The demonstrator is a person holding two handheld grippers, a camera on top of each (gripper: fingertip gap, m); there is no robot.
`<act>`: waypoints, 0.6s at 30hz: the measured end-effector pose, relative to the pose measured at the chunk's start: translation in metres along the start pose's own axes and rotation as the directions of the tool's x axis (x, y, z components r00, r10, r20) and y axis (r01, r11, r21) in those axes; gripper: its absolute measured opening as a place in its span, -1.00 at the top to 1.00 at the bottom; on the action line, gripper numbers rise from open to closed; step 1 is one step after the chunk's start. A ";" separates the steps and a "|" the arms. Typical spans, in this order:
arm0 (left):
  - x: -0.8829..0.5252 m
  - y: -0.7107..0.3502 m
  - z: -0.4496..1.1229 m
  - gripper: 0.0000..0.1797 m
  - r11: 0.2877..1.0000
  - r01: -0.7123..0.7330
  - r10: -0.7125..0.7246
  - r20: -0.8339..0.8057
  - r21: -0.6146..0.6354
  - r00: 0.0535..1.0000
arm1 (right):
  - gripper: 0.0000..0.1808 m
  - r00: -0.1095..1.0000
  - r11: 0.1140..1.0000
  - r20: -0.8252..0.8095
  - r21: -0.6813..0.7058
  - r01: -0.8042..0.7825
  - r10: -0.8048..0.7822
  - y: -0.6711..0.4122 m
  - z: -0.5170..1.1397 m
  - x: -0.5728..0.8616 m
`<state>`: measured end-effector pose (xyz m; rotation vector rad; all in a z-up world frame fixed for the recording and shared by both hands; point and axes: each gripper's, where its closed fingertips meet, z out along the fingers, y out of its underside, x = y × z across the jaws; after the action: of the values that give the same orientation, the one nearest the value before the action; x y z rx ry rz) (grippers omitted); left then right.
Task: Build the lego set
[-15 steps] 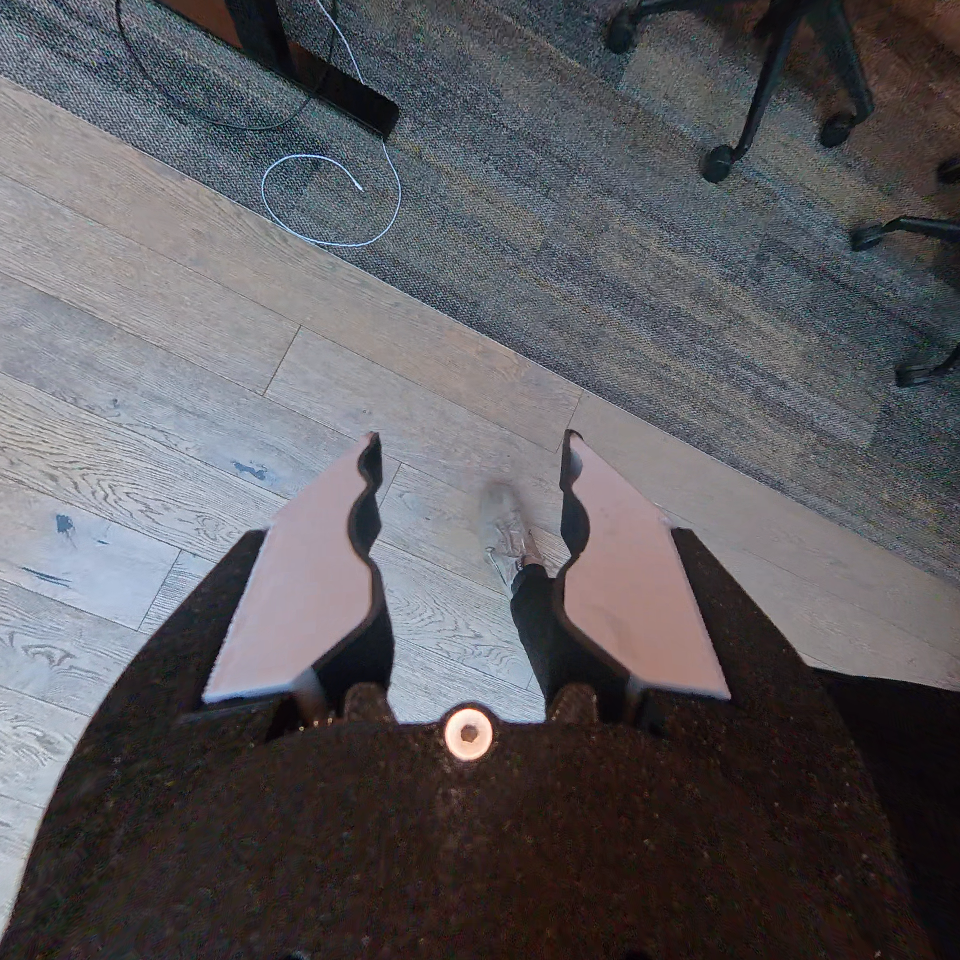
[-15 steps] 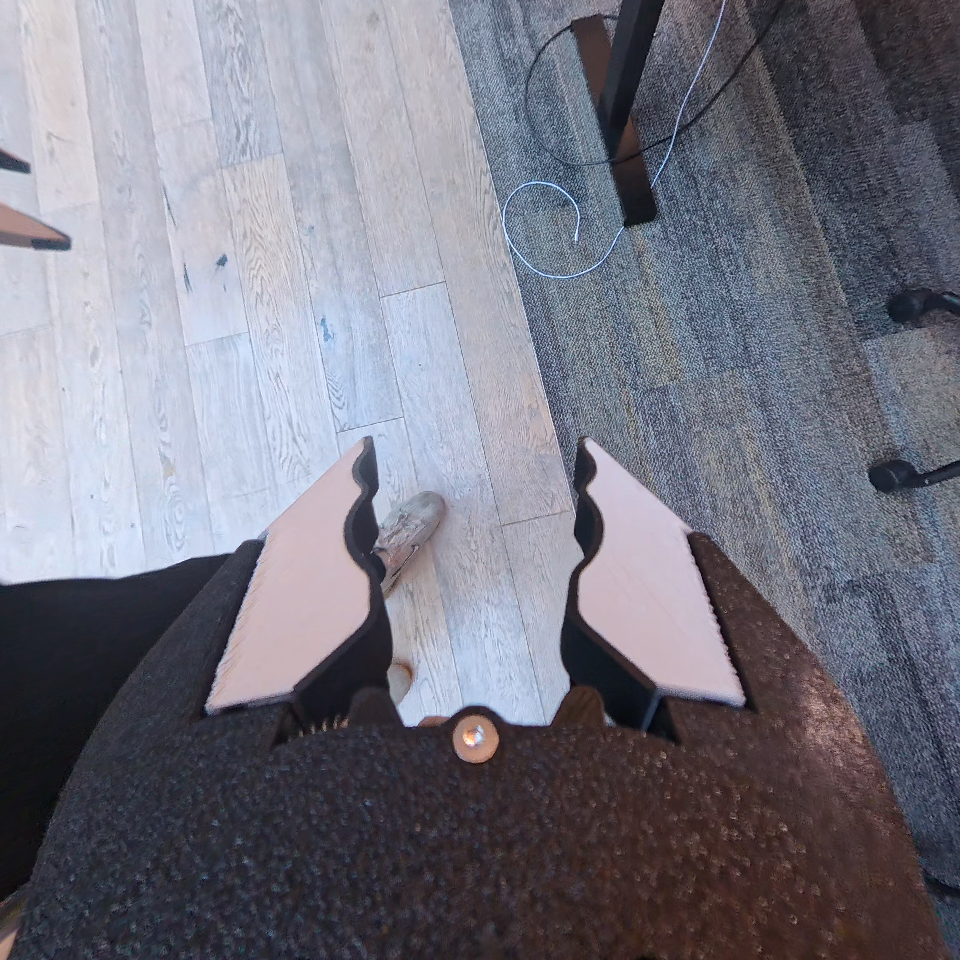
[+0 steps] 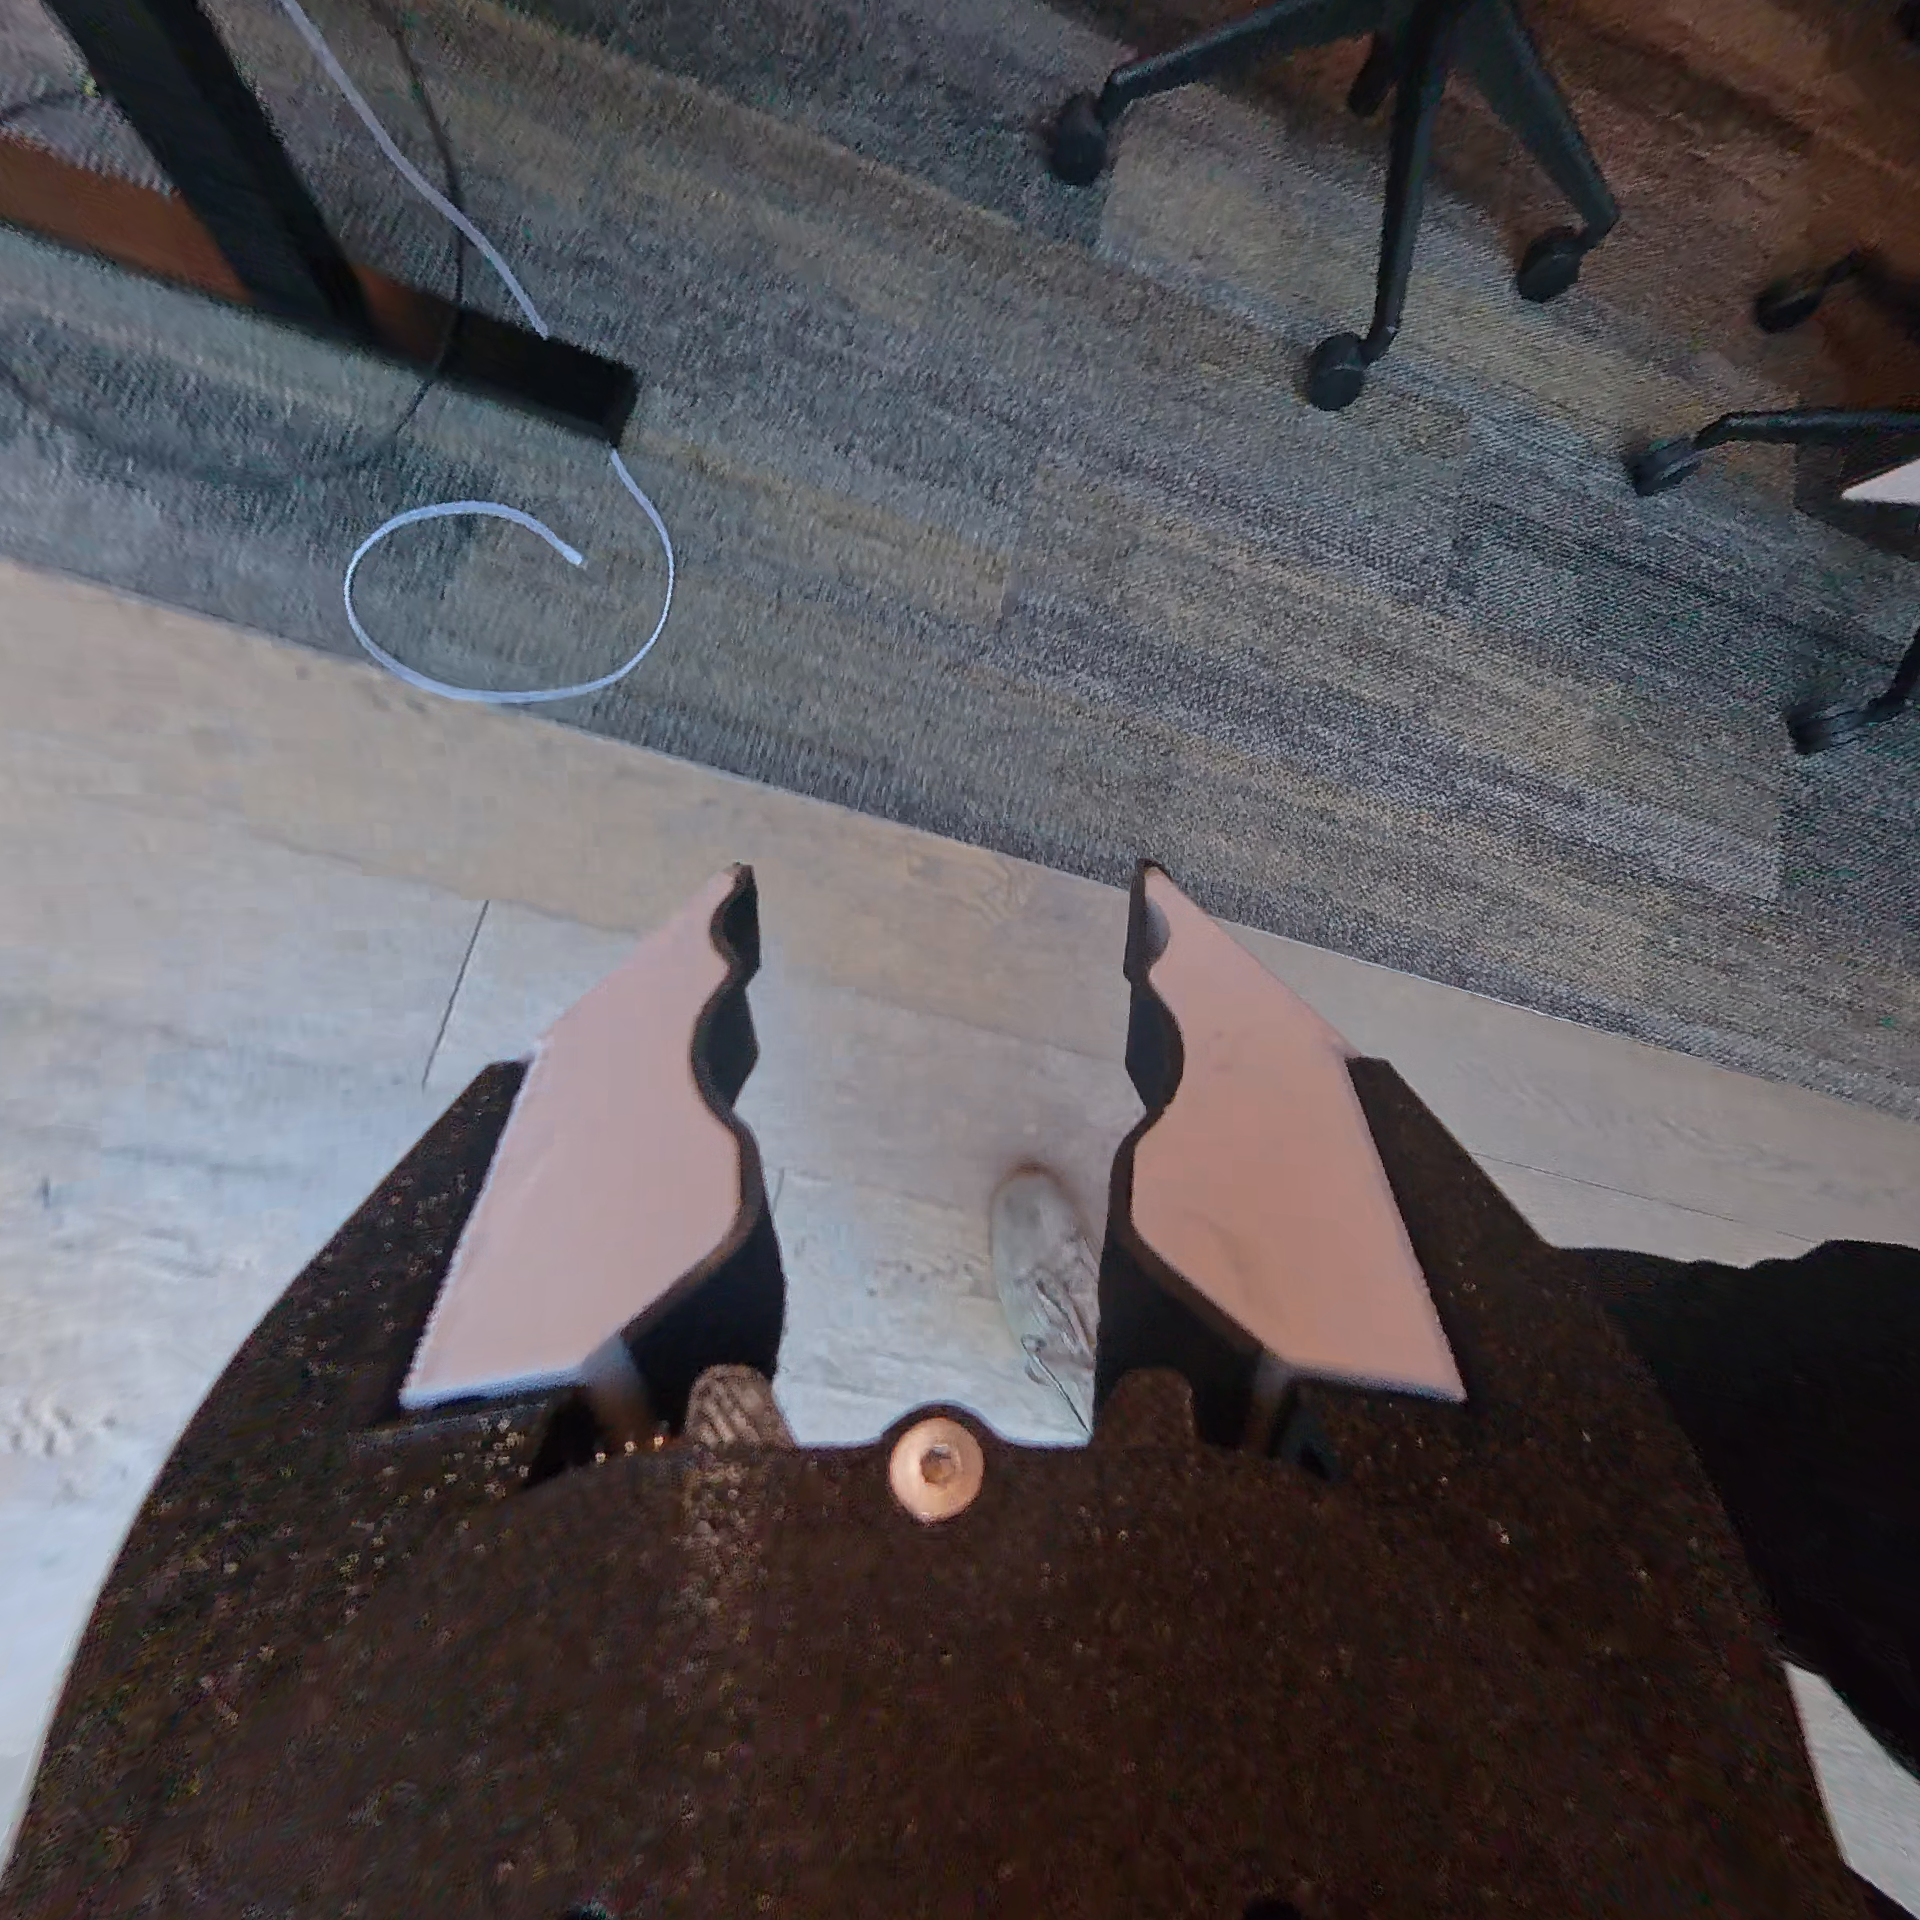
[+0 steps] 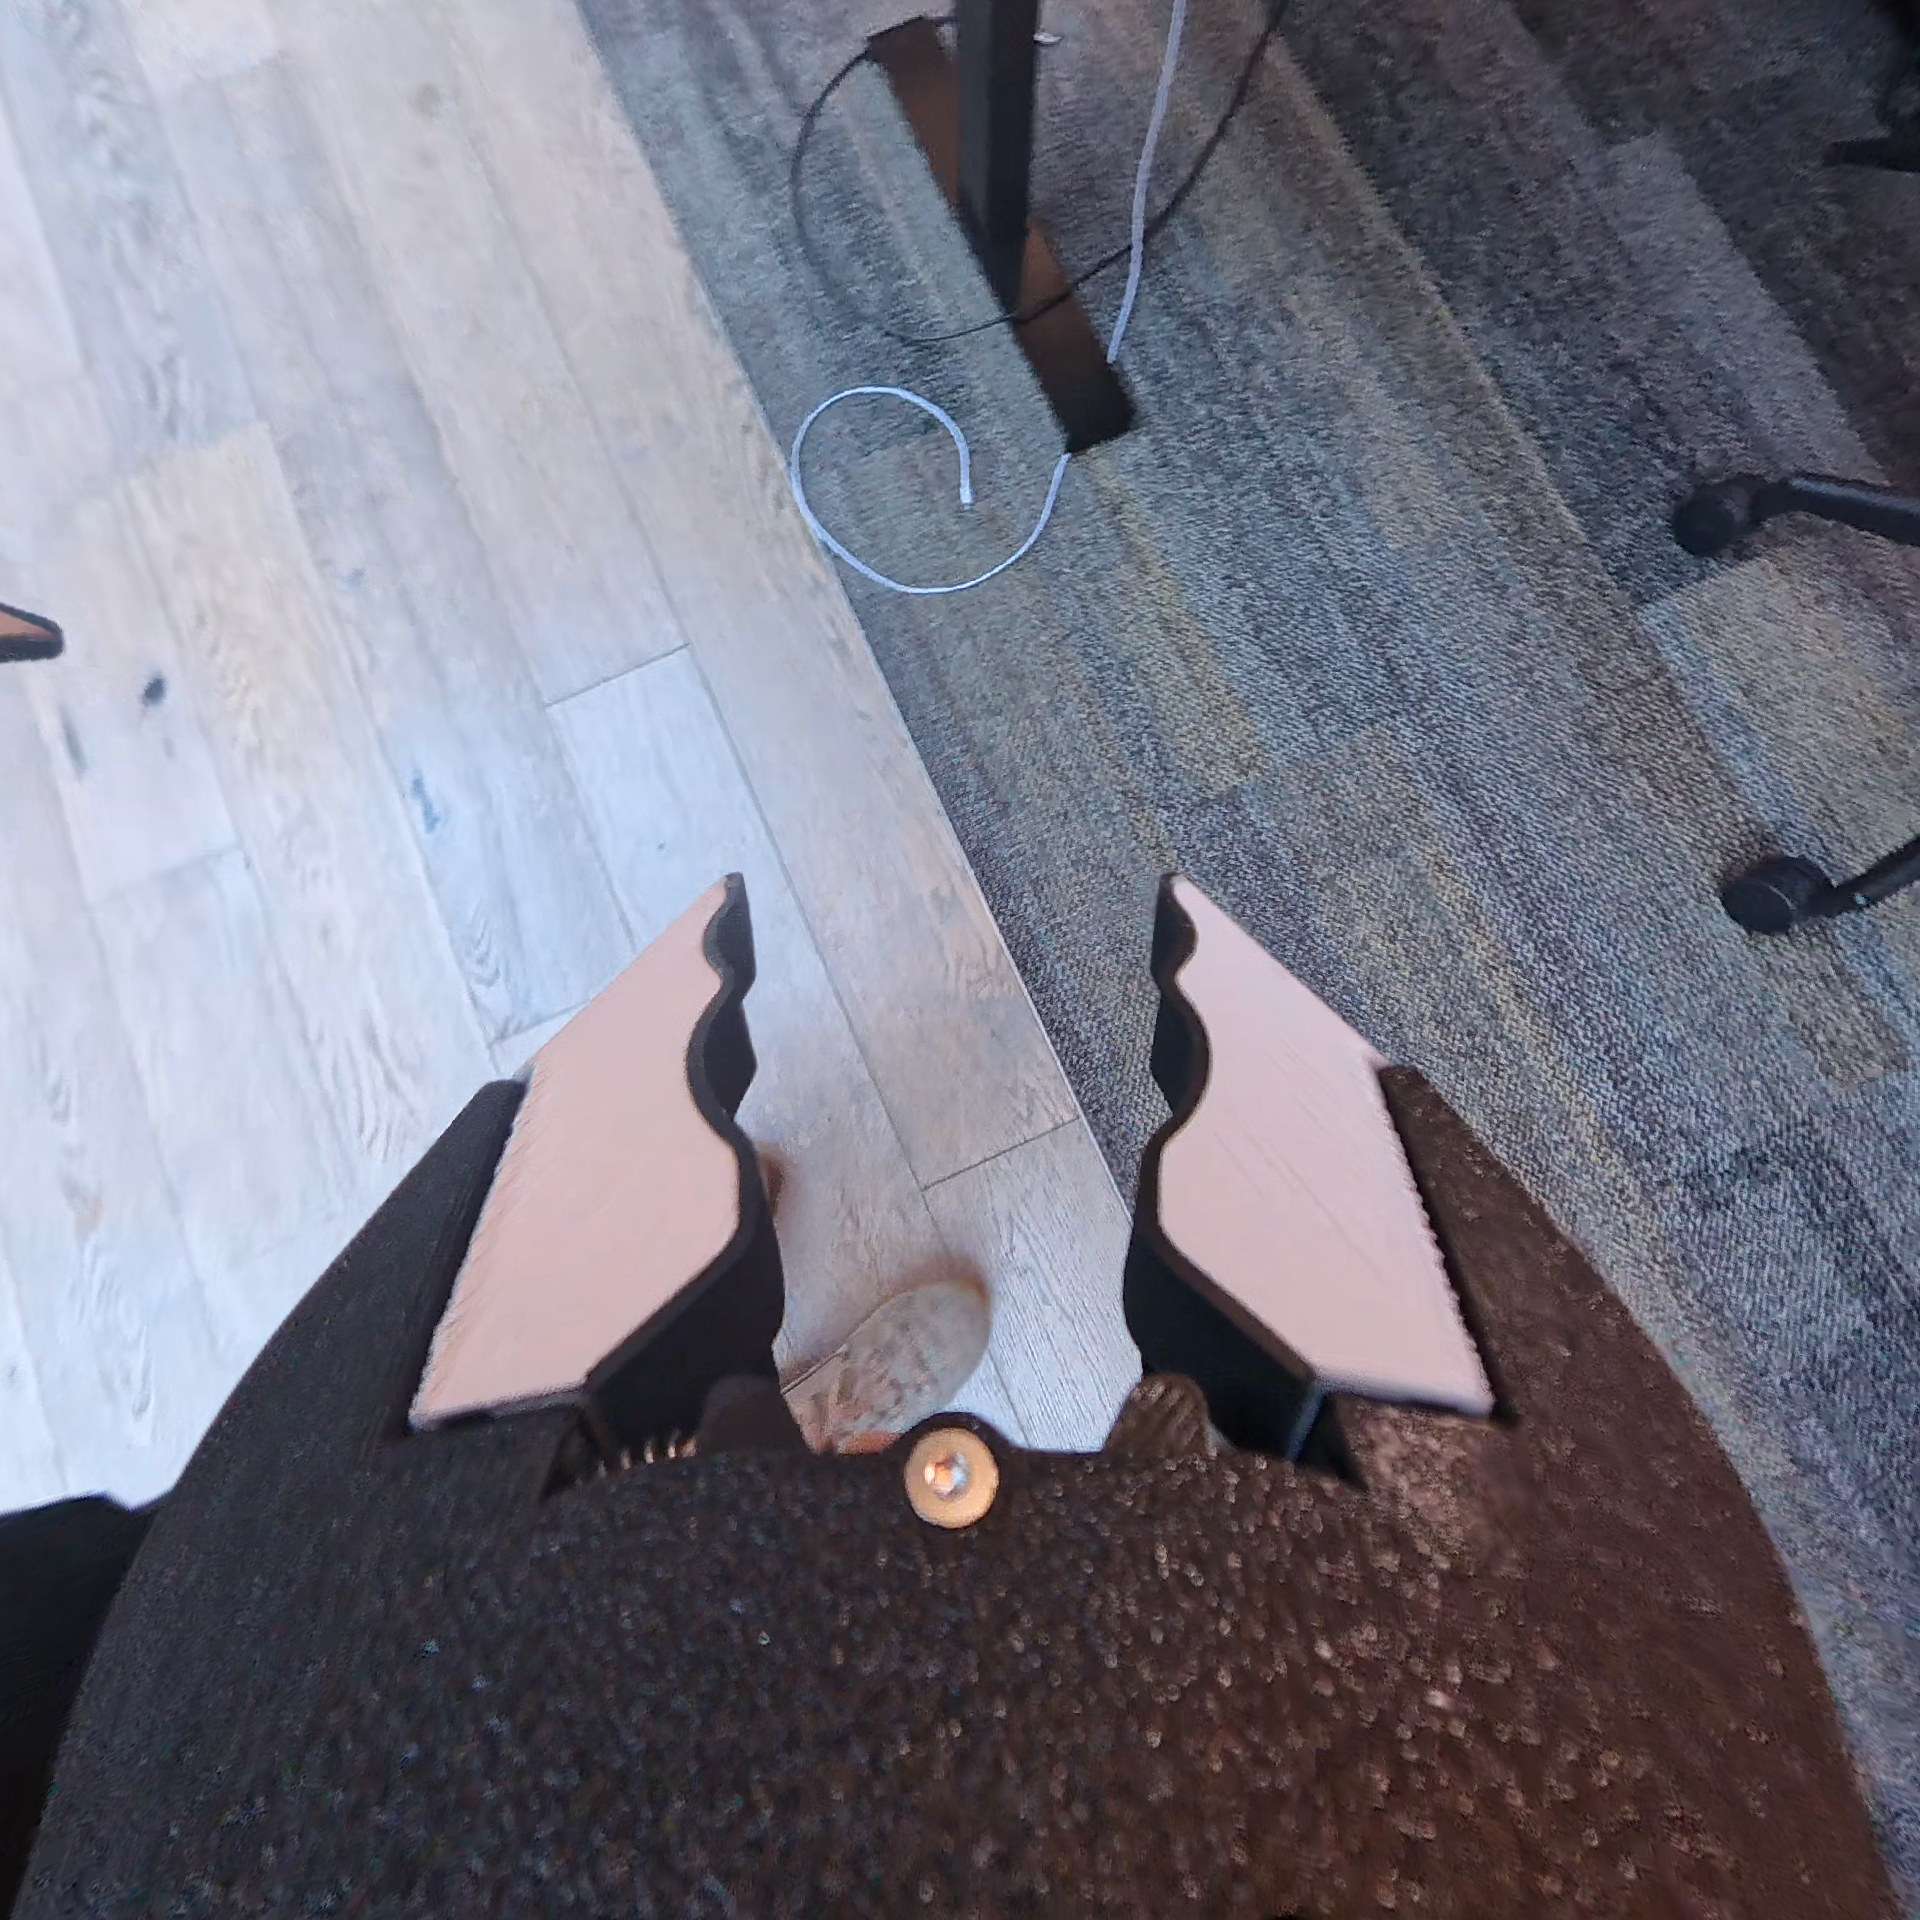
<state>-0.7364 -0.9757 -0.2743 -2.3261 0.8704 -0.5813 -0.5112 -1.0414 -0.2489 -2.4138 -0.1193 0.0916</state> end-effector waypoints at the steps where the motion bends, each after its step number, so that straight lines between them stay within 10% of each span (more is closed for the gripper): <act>1: 0.002 -0.014 0.015 0.21 0.999 -0.033 0.033 -0.013 0.013 0.999 | 0.16 0.999 1.000 -0.021 0.012 -0.029 0.029 0.001 0.004 0.012; 18: 0.070 -0.229 0.317 0.13 0.963 -0.208 0.222 -0.064 0.173 0.973 | 0.14 0.972 0.968 -0.141 0.189 -0.162 0.190 0.017 0.117 0.288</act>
<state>-0.4058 -0.7669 -0.3454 -2.0394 1.0561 -0.6339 -0.2355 -0.9451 -0.3570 -2.2393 0.1714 -0.0081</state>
